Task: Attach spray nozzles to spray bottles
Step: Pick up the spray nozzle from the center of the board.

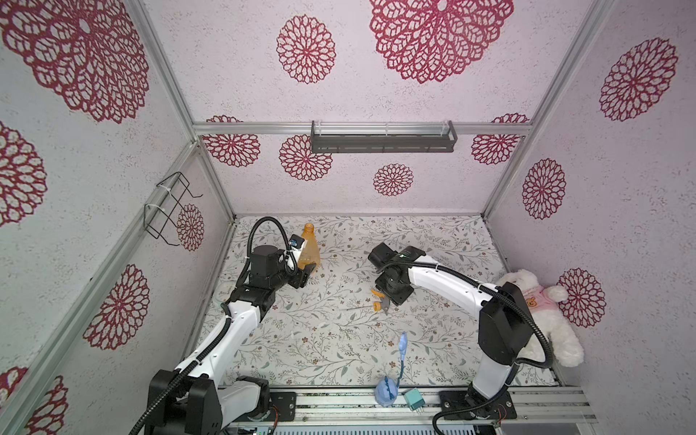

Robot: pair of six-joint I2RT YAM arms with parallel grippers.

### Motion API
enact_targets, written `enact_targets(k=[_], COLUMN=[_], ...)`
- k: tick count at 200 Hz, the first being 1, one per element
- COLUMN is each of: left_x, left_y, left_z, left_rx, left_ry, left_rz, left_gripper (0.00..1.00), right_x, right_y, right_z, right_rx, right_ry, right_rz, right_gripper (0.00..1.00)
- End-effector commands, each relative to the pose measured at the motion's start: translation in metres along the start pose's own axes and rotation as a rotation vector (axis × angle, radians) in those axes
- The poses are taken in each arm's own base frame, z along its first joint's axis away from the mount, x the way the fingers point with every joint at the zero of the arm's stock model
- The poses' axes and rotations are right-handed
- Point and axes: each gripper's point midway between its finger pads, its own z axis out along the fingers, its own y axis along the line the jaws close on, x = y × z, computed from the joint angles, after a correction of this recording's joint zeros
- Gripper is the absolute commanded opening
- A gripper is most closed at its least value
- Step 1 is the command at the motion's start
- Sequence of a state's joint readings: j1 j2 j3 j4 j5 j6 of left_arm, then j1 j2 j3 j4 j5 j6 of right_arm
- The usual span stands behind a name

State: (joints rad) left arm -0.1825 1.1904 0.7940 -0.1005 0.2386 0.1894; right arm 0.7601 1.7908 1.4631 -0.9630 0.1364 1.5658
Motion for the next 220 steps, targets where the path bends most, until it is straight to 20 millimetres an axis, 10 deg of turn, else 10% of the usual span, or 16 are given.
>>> enact_targets(k=[1,102,220], left_x=[-0.004,-0.001,0.000], left_y=[0.003,0.000,-0.003], left_z=[-0.004,0.001,0.002], left_rx=[-0.008,0.017,0.039], left_ry=[-0.014,-0.001,0.011], left_rz=[-0.008,-0.007,-0.010], left_gripper=[0.27,0.28,0.28], right_x=[0.017,0.035,0.019], right_y=[-0.001,0.032,0.011], right_z=[-0.002,0.037,0.061], right_rx=[0.038,-0.006,0.061], right_ry=[0.046,0.120,0.113], right_rz=[0.157,0.327,0.396], right_gripper=[0.48,0.50,0.49])
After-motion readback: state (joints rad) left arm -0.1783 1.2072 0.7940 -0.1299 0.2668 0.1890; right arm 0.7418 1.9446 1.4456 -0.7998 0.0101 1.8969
